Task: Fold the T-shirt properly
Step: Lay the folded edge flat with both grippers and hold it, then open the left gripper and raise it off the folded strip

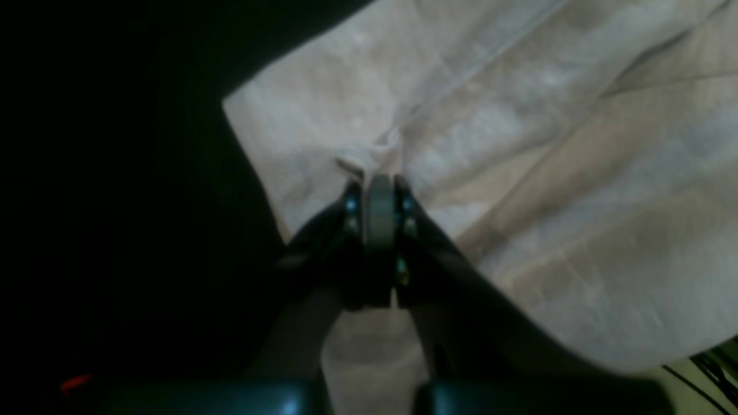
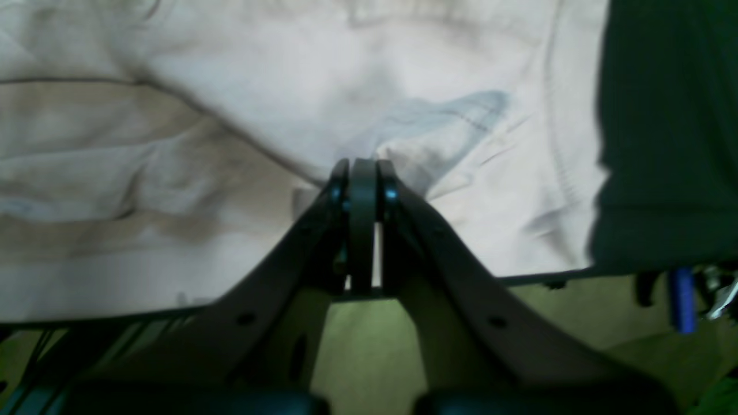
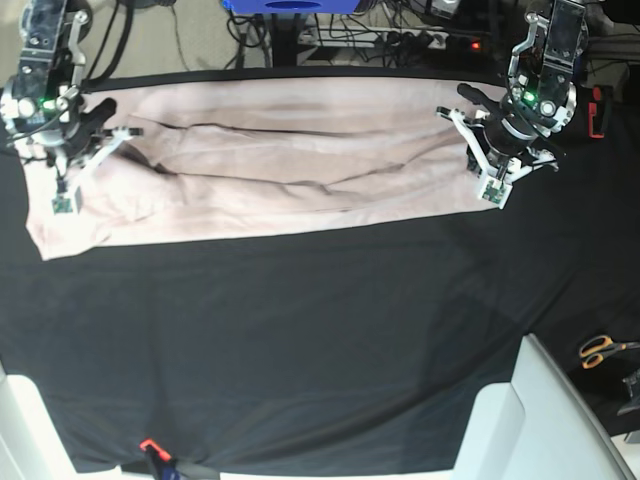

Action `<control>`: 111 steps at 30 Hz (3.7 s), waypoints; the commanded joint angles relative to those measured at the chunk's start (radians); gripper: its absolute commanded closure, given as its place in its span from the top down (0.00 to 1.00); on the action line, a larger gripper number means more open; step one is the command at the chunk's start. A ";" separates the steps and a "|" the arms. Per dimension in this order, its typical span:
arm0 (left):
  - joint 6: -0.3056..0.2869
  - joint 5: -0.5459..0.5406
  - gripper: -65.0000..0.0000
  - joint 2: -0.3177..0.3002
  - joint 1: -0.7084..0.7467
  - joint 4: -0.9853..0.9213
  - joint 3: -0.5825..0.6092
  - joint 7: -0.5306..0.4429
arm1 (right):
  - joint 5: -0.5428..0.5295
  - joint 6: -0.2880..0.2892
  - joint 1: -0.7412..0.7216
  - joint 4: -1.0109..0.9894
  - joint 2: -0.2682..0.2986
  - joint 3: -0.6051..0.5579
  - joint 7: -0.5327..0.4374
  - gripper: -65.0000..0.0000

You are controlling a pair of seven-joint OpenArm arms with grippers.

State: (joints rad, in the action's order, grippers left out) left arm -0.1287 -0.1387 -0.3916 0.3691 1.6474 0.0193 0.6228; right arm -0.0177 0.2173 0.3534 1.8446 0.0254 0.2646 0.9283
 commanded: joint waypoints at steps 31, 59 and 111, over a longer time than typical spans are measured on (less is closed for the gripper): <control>0.005 0.001 0.16 0.056 -0.034 0.201 -0.043 0.029 | 0.000 0.215 -0.201 -0.179 0.057 0.155 -0.225 0.42; 0.007 0.181 0.00 0.105 -0.154 -0.270 0.078 -0.065 | -0.001 0.224 -0.598 -1.123 0.318 0.161 -0.572 0.01; -0.569 -0.554 1.00 0.093 -0.055 -0.436 -0.723 0.045 | -0.005 0.227 0.043 -0.202 0.018 0.157 -0.593 0.00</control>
State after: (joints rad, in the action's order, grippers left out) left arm -0.6888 -0.6785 -0.2752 0.3168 1.1965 -0.6975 0.6861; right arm -0.0170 0.4446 0.3950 1.6222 0.0357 0.4206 0.3584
